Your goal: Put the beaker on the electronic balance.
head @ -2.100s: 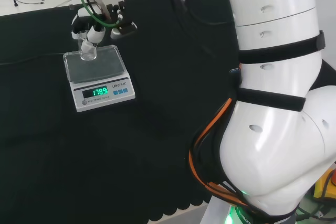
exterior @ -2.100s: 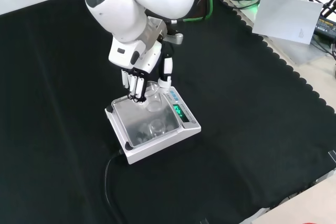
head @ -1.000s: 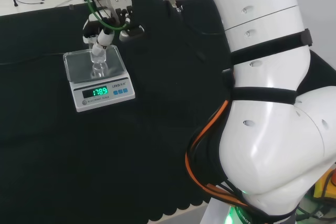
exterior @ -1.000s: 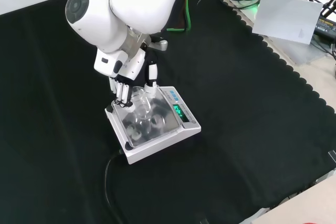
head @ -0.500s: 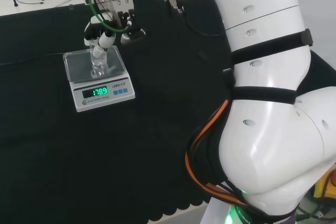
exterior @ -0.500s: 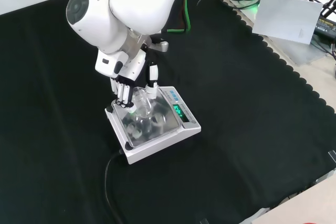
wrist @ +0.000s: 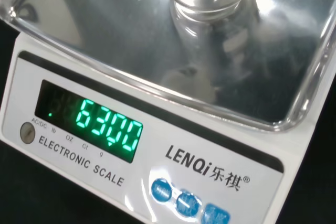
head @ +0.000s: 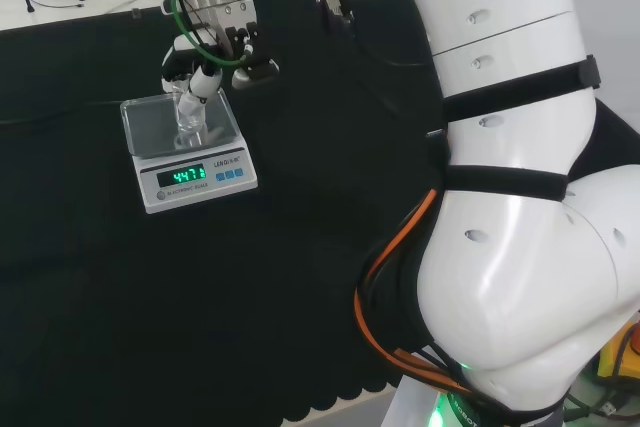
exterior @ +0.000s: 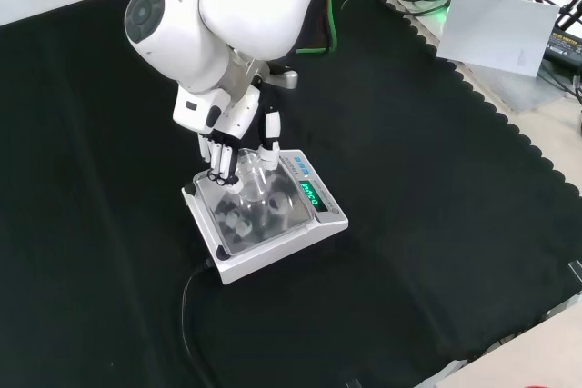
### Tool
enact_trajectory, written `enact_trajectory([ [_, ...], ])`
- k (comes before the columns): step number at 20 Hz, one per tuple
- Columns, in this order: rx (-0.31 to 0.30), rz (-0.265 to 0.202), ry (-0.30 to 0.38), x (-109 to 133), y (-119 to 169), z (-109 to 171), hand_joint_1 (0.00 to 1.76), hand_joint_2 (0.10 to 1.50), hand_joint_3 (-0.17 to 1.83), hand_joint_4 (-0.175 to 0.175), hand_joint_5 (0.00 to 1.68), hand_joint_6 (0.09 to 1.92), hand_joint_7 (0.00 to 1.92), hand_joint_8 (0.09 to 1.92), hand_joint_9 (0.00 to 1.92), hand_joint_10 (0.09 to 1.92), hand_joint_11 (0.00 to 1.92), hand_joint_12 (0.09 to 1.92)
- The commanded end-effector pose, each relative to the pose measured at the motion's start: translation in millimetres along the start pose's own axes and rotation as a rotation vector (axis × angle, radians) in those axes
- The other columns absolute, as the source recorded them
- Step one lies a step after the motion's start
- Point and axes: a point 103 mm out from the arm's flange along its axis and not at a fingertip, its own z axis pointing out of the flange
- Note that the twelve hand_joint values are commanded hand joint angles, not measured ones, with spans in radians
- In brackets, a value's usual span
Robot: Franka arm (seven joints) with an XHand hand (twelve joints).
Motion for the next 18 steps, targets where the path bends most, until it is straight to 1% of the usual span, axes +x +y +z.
enact_trajectory([
  [1, -0.006, 0.003, -0.012, 6.0, -4.3, 0.4, 1.02, 1.15, -0.12, -0.030, 0.78, 1.08, 0.83, 0.88, 1.02, 0.84, 0.73, 1.26],
  [3, -0.005, 0.002, -0.010, 5.9, -4.9, 0.8, 1.01, 1.13, -0.16, -0.036, 0.74, 1.02, 0.79, 0.87, 1.00, 0.82, 0.70, 1.28],
  [6, -0.006, 0.002, -0.010, 6.2, -4.8, 1.8, 0.99, 1.12, -0.17, -0.040, 0.72, 1.00, 0.77, 0.86, 0.98, 0.81, 0.68, 1.29],
  [9, -0.015, 0.003, -0.026, 7.7, -3.6, 3.9, 0.95, 1.08, -0.17, -0.043, 0.70, 0.98, 0.74, 0.85, 0.96, 0.81, 0.67, 1.29],
  [10, -0.010, 0.003, -0.029, 8.4, -2.6, 5.1, 0.94, 1.06, -0.17, -0.046, 0.67, 0.98, 0.72, 0.85, 0.94, 0.81, 0.66, 1.30],
  [11, -0.003, 0.002, -0.031, 9.3, -1.9, 6.1, 0.92, 1.04, -0.17, -0.050, 0.61, 0.98, 0.68, 0.86, 0.90, 0.82, 0.64, 1.31],
  [13, 0.003, 0.005, -0.052, 11.0, -1.8, 6.3, 0.88, 0.97, -0.17, -0.055, 0.35, 0.80, 0.45, 0.86, 0.68, 0.85, 0.50, 1.36],
  [14, 0.003, 0.007, -0.056, 11.2, -2.0, 6.1, 0.86, 0.95, -0.17, -0.054, 0.27, 0.71, 0.35, 0.86, 0.58, 0.86, 0.43, 1.38],
  [16, -0.001, 0.008, -0.057, 11.2, -3.0, 5.2, 0.85, 0.93, -0.17, -0.052, 0.22, 0.57, 0.24, 0.84, 0.46, 0.88, 0.36, 1.40],
  [18, -0.010, 0.009, -0.061, 11.4, -4.4, 3.1, 0.84, 0.92, -0.17, -0.050, 0.22, 0.50, 0.21, 0.83, 0.42, 0.88, 0.33, 1.41],
])
